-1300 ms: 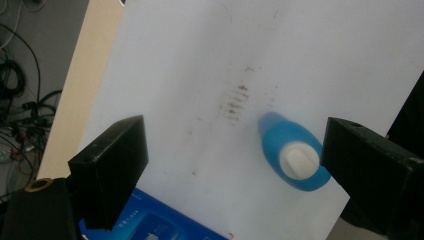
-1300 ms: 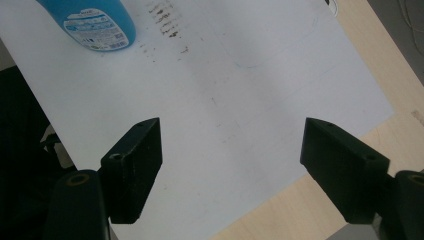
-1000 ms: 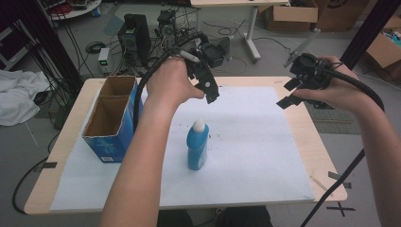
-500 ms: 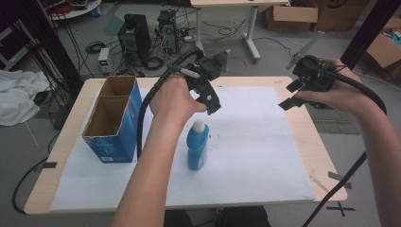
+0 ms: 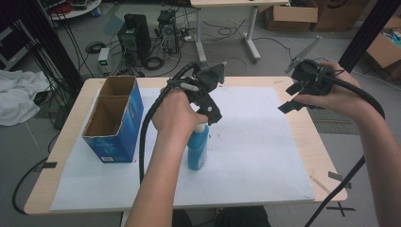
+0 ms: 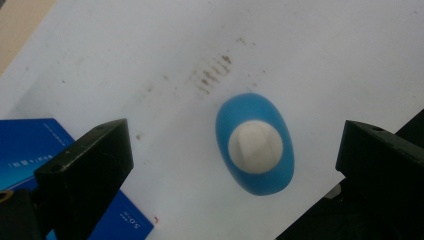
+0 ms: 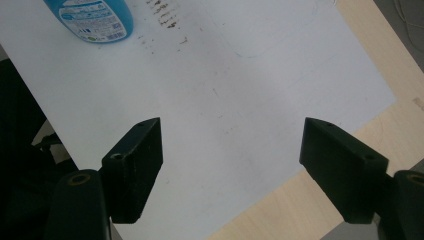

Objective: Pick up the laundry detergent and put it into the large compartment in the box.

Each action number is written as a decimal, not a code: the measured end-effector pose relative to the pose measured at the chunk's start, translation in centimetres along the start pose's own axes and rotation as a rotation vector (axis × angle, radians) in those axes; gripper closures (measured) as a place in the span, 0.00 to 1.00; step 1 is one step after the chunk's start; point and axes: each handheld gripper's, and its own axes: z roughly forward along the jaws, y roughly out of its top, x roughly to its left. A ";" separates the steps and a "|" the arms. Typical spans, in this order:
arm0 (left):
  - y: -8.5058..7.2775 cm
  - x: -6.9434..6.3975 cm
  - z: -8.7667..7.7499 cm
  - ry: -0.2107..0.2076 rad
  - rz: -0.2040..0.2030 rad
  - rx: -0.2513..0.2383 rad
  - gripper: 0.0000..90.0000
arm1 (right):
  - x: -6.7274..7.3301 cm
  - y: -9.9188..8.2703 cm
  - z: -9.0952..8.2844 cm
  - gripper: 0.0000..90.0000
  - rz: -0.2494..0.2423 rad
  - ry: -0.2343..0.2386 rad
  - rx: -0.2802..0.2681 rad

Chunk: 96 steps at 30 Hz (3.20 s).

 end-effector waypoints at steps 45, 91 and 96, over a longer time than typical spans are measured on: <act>-1.8 -1.5 6.9 -0.026 -0.124 0.047 0.00 | 0.5 -0.5 0.8 0.28 -0.005 0.009 -0.005; -1.8 -1.7 8.8 -0.009 -0.165 0.069 0.09 | 0.3 -0.7 1.5 0.28 -0.002 0.012 0.008; -2.0 -1.5 8.9 -0.021 -0.185 0.066 0.11 | 0.3 -0.4 1.6 0.28 -0.008 0.013 0.005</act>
